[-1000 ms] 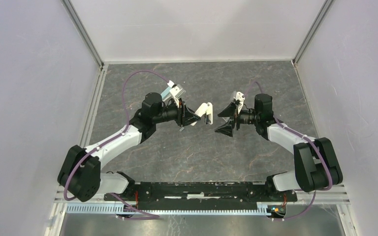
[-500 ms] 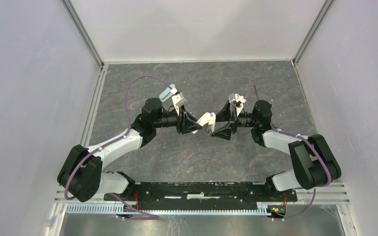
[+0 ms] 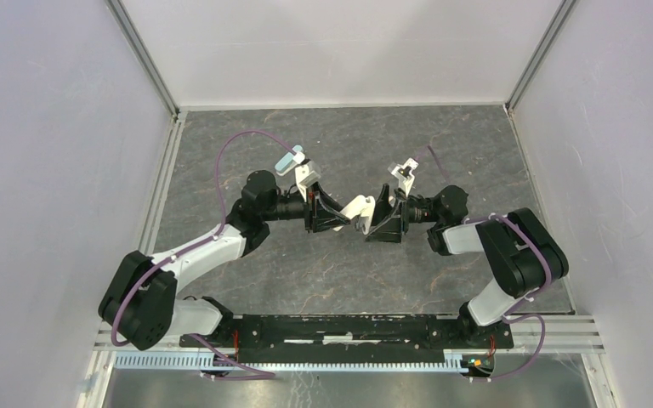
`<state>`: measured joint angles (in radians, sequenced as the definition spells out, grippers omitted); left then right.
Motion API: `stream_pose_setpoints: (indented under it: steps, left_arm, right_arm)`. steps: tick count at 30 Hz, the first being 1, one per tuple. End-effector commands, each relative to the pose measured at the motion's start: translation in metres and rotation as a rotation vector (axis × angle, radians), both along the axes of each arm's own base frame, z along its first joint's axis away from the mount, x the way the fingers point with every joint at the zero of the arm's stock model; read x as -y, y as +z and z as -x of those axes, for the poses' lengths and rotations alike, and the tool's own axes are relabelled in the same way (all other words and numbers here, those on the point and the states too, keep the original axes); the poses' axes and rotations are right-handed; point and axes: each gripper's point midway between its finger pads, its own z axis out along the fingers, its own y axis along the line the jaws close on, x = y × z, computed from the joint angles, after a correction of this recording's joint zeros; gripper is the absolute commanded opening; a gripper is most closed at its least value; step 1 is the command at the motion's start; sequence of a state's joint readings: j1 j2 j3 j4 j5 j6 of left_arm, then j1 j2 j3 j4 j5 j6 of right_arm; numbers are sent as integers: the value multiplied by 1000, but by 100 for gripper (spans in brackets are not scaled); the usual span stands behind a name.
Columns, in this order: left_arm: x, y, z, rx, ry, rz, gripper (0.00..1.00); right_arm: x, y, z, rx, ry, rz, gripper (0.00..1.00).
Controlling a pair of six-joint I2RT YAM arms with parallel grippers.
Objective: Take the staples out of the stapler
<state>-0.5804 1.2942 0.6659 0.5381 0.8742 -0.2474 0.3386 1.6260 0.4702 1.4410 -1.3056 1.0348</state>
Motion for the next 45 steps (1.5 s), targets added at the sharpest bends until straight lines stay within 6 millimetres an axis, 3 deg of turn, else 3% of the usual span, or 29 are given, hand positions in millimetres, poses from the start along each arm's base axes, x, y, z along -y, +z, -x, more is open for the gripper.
stream_pose_setpoints:
  steps: [1,5,12,17,25,28,30,31,35,38,41,45]
  left_arm:
    - [3,28,11,63,-55,83,2]
    - [4,32,15,51,-80,109,2]
    - [7,32,15,23,-99,112,2]
    - [8,27,13,6,-98,100,2]
    - [6,21,4,39,-56,42,2]
    - [-3,11,-4,74,14,-43,2]
    - [-10,6,-11,108,68,-92,2]
    - [-13,1,-12,111,89,-116,2]
    - [-31,-20,-24,145,200,-228,2]
    - [-48,-52,-32,129,300,-366,2]
    - [-64,-85,-35,99,379,-490,2]
    - [-76,-113,-32,46,428,-557,2]
  right_arm:
    - [4,51,14,463,-1,-176,98]
    - [3,50,11,480,-14,-173,98]
    - [5,58,16,559,-2,-188,75]
    - [5,59,17,578,1,-187,65]
    - [5,52,6,578,-16,-149,28]
    - [4,36,-16,582,-74,-67,18]
    - [3,3,-59,722,-172,164,15]
    - [9,-31,-61,784,-127,364,15]
    - [10,-60,-77,816,-104,569,13]
    - [16,-87,-83,831,-38,712,11]
    - [25,-101,-92,846,-39,801,11]
    - [35,-112,-100,862,-48,888,11]
